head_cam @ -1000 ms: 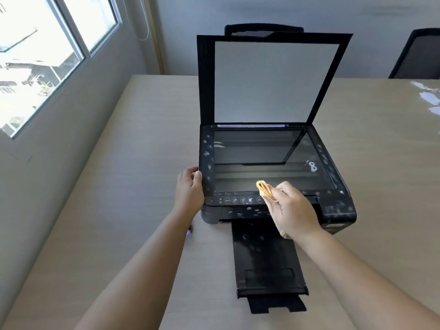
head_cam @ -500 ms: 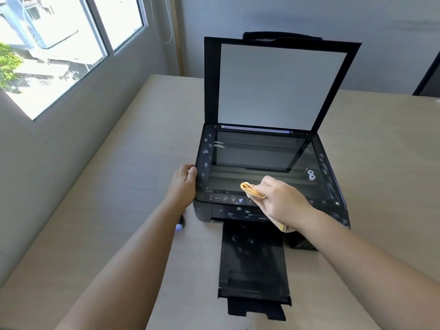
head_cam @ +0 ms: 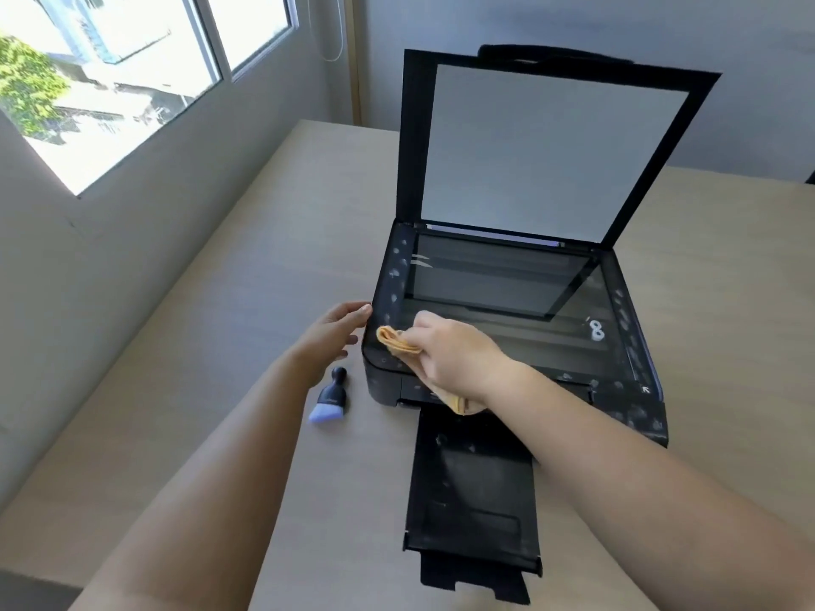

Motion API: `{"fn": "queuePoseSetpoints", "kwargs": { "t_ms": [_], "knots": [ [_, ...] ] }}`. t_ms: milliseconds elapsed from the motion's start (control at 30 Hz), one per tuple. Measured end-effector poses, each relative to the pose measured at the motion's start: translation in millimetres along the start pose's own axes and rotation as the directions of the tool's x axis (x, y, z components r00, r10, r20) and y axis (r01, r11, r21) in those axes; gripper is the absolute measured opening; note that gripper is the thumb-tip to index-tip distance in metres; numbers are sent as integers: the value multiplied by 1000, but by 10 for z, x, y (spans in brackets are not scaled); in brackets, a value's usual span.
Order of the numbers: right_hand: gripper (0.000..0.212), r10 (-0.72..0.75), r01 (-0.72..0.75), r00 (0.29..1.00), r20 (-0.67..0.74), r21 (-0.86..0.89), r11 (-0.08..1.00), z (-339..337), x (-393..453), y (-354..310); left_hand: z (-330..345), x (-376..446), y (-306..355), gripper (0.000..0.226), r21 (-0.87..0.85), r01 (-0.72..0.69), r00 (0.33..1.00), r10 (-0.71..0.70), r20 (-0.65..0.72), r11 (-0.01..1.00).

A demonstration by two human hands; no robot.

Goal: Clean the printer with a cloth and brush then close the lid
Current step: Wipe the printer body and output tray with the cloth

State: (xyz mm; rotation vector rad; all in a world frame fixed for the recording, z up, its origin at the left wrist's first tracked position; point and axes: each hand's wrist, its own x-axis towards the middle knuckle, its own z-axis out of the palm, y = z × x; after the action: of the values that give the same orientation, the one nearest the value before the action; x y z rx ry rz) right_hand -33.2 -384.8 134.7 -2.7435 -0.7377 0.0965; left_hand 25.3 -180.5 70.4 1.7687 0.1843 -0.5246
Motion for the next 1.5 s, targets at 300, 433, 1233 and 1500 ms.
{"fn": "queuePoseSetpoints", "kwargs": {
  "t_ms": [300,433,1233,1500],
  "knots": [
    [20,82,-82,992,-96,4,997,196,226,-271,-76,130,-21,41,-156,-35,996,47,79,987],
    [25,67,-74,962,-265,-17,997,353,144,-420,-122,220,-5,44,-186,-9,991,32,126,983],
    [46,570,-512,606,-555,276,813,346,-1018,-20,421,68,178,45,-159,-360,926,332,-182,919],
    [38,544,-555,781,-308,59,830,210,-557,15,448,96,138,43,-165,-360,920,320,-224,918]
  ]
}}
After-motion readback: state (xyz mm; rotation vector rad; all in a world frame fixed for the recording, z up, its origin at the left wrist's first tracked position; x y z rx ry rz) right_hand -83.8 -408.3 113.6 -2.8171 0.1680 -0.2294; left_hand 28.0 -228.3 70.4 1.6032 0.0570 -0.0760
